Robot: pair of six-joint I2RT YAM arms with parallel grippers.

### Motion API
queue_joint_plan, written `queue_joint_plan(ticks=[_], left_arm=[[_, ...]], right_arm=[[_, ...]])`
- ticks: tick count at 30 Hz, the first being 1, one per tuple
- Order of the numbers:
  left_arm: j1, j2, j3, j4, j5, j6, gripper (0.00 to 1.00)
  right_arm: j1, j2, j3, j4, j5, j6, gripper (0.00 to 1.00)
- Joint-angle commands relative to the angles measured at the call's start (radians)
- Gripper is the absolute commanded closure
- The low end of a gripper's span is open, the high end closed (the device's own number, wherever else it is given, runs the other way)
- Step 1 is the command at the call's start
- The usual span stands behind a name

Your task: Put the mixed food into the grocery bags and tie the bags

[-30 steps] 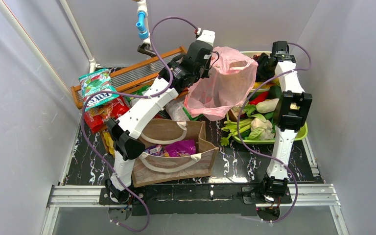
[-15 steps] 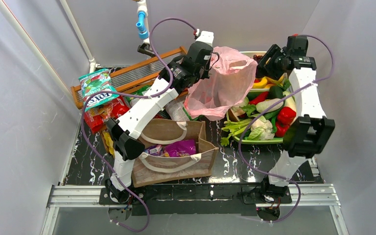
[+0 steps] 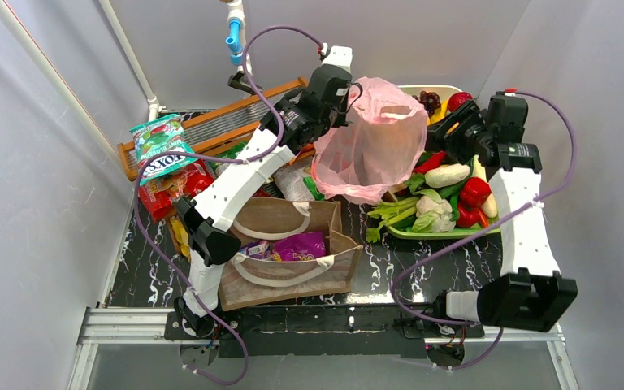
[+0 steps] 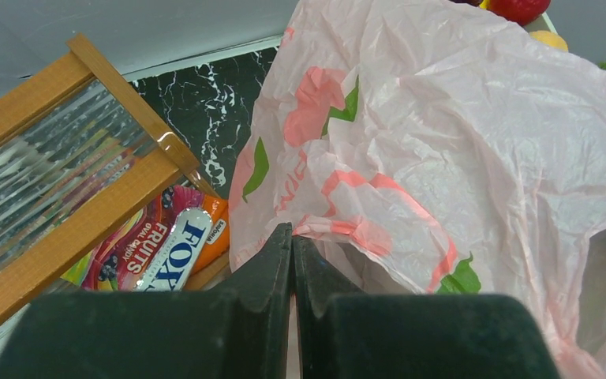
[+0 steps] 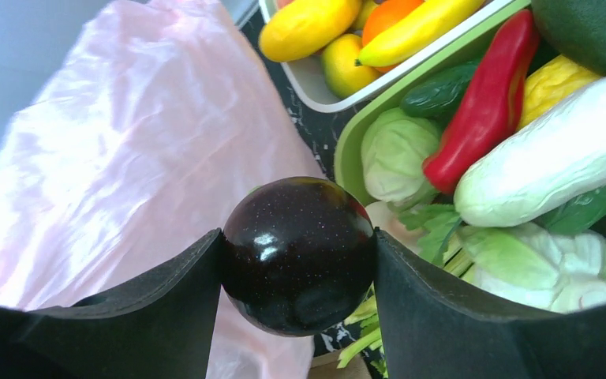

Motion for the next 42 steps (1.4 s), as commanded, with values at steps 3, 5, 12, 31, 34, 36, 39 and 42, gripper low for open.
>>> queue_joint_plan(ticks=[3, 5, 12, 31, 34, 36, 39, 42], left_arm=[[0.006, -0.03, 0.012, -0.035, 0.012, -0.027, 1.0], [0.006, -0.032, 0.01, -0.037, 0.011, -0.024, 1.0], [0.015, -0.05, -0.036, -0.034, -0.006, -0.018, 1.0], [0.014, -0.021, 0.024, -0.023, 0.058, -0.08, 1.0], [0.015, -0.035, -0.004, -0.026, 0.054, -0.098, 1.0], [0.014, -0.058, -0.057, 0.001, 0.061, -0.115, 1.0], [0.015, -0.072, -0.094, 0.022, 0.063, -0.123, 1.0], [0.014, -0.072, -0.092, 0.016, 0.063, -0.129, 1.0]], right_arm=[[0.042, -0.154, -0.008, 0.011, 0.042, 0.055, 0.68], [0.055, -0.184, -0.002, -0.02, 0.07, 0.058, 0.71], [0.156, -0.323, -0.023, -0.052, 0.117, 0.04, 0.78], [0.22, -0.378, -0.08, 0.131, -0.158, -0.024, 0.84], [0.221, -0.343, -0.078, 0.153, -0.171, -0.027, 0.84], [0.223, -0.321, -0.078, 0.173, -0.181, -0.027, 0.84], [0.233, -0.279, -0.069, 0.19, -0.198, -0.024, 0.84], [0.247, -0.235, -0.051, 0.188, -0.216, -0.023, 0.83]])
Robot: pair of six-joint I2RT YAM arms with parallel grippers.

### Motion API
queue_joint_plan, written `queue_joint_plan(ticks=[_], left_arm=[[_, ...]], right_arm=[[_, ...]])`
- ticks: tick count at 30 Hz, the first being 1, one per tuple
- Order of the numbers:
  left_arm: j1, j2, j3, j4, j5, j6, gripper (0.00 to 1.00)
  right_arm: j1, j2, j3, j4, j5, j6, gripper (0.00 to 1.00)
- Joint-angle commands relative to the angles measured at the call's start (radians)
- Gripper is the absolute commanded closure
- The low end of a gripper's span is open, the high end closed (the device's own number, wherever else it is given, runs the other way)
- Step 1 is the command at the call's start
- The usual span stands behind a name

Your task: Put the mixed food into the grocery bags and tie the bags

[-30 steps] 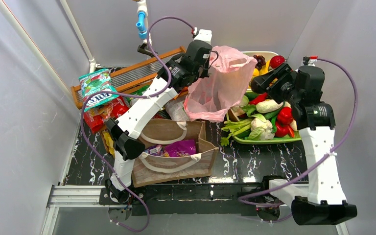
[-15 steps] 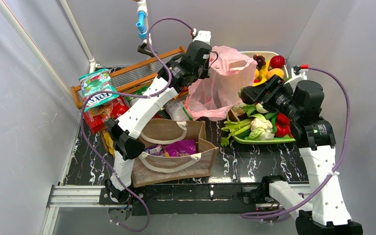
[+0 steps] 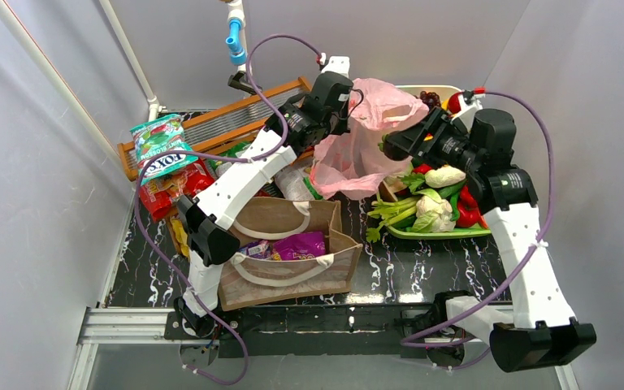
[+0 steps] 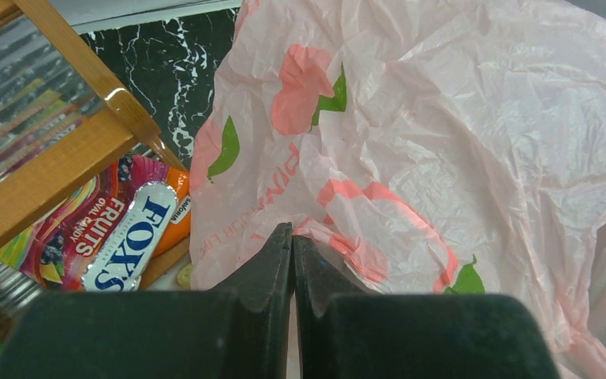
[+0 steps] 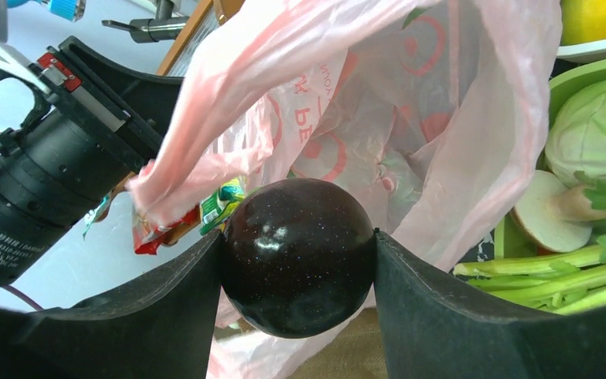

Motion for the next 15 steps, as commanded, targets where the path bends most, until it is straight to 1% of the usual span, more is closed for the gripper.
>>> queue_joint_plan(ticks=[1, 5, 9, 14, 15], left_arm=[[0.006, -0.067, -0.01, 0.002, 0.004, -0.028, 1.0], [0.005, -0.09, -0.045, 0.012, -0.002, -0.036, 1.0], [0.005, -0.107, -0.084, 0.021, -0.01, -0.044, 1.0], [0.005, -0.111, -0.095, 0.024, -0.012, -0.055, 1.0], [0.006, -0.112, -0.094, 0.026, -0.013, -0.056, 1.0]], right_arm=[[0.025, 0.047, 0.066, 0.063, -0.049, -0.013, 0.83], [0.049, 0.072, 0.067, 0.061, -0.044, -0.018, 0.79], [0.054, 0.088, 0.067, 0.041, -0.048, -0.028, 0.66], [0.054, 0.093, 0.068, 0.021, -0.05, -0.04, 0.33], [0.054, 0.093, 0.069, 0.018, -0.047, -0.041, 0.3]])
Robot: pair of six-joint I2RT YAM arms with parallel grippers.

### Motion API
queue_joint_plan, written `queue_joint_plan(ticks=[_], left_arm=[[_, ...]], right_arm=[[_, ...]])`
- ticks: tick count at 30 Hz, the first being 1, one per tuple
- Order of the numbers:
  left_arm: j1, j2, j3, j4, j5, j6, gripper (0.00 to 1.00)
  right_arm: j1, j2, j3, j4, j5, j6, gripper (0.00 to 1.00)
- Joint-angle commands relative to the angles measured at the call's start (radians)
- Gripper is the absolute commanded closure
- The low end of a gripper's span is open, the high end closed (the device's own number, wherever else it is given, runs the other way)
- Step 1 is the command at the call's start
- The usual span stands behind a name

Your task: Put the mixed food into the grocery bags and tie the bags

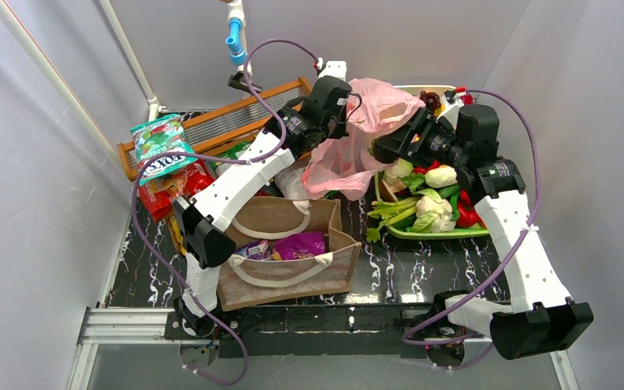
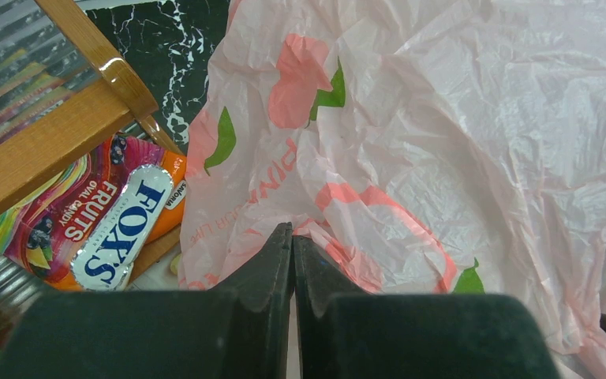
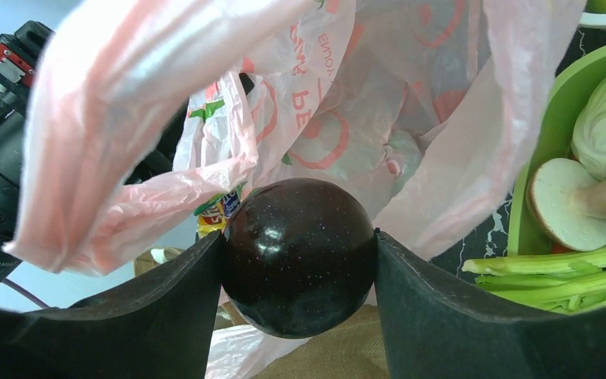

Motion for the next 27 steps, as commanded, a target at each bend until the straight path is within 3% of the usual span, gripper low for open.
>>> queue_joint_plan(ticks=[1, 12, 23, 27], left_arm=[[0.005, -0.075, -0.007, 0.004, -0.02, -0.018, 1.0], [0.006, -0.081, -0.005, 0.002, -0.016, -0.029, 1.0], [0.005, -0.086, -0.009, 0.003, -0.018, -0.031, 1.0], [0.005, -0.094, -0.016, 0.003, -0.029, -0.035, 1.0]], right_arm=[[0.004, -0.006, 0.051, 0.015, -0.011, -0.029, 0.26], [0.004, 0.009, 0.079, 0.002, -0.017, -0.039, 0.15], [0.004, -0.085, 0.082, 0.01, -0.074, -0.09, 0.13], [0.004, -0.131, 0.098, -0.015, -0.013, -0.147, 0.13]])
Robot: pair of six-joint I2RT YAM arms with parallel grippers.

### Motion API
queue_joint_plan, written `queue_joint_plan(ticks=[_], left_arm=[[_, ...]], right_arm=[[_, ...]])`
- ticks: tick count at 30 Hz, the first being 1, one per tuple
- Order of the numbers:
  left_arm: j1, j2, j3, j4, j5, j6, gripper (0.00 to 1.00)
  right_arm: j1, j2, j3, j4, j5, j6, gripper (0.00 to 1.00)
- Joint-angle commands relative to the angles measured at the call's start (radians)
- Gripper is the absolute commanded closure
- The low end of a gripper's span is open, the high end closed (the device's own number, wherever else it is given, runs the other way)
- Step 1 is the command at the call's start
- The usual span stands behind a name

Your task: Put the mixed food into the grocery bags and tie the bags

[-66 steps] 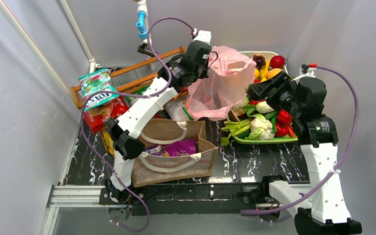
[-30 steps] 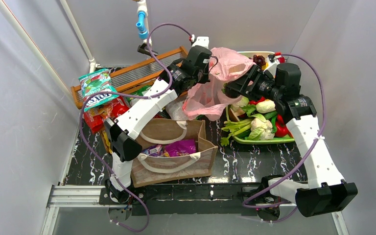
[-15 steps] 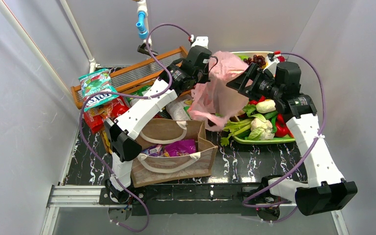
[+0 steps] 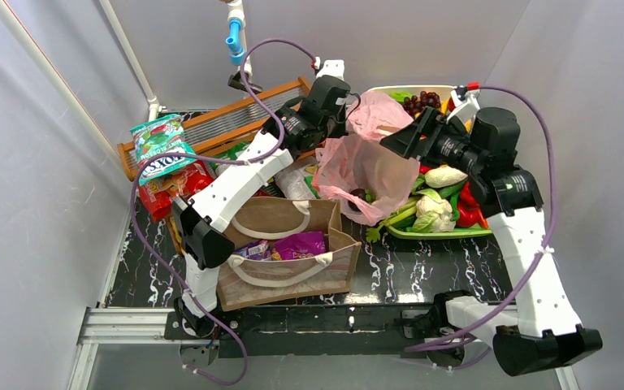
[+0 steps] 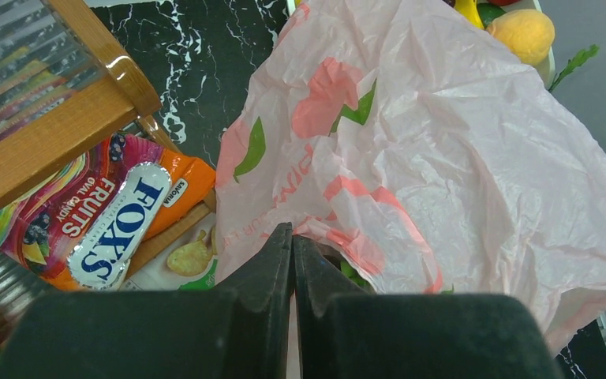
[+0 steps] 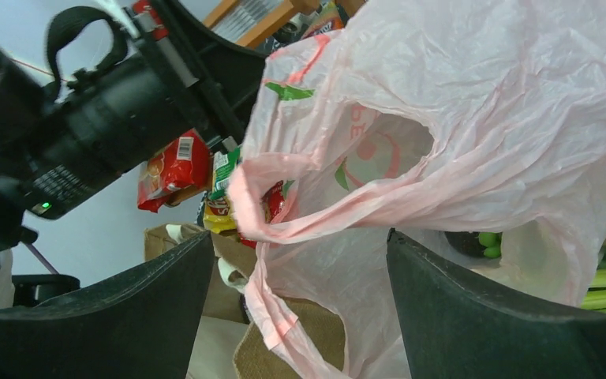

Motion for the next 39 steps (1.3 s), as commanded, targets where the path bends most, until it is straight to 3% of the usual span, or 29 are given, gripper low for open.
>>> queue_joint_plan(ticks=[1, 16, 29, 39], left_arm=[[0.005, -0.089, -0.017, -0.001, -0.033, -0.015, 1.0], [0.005, -0.117, -0.077, 0.009, -0.071, -0.041, 1.0], [0.005, -0.149, -0.144, 0.029, -0.052, -0.046, 1.0], [0.009, -0.152, -0.156, 0.04, -0.026, -0.043, 1.0]], right_arm=[[0.004, -0.069, 0.057, 0.003, 0.075, -0.087, 0.13], [0.004, -0.007, 0.265, -0.139, 0.406, -0.22, 0.13], [-0.013, 0.214, 0.455, -0.234, 0.595, -0.281, 0.08], [-0.259, 0.509, 0.671, -0.376, 0.356, -0.187, 0.07]])
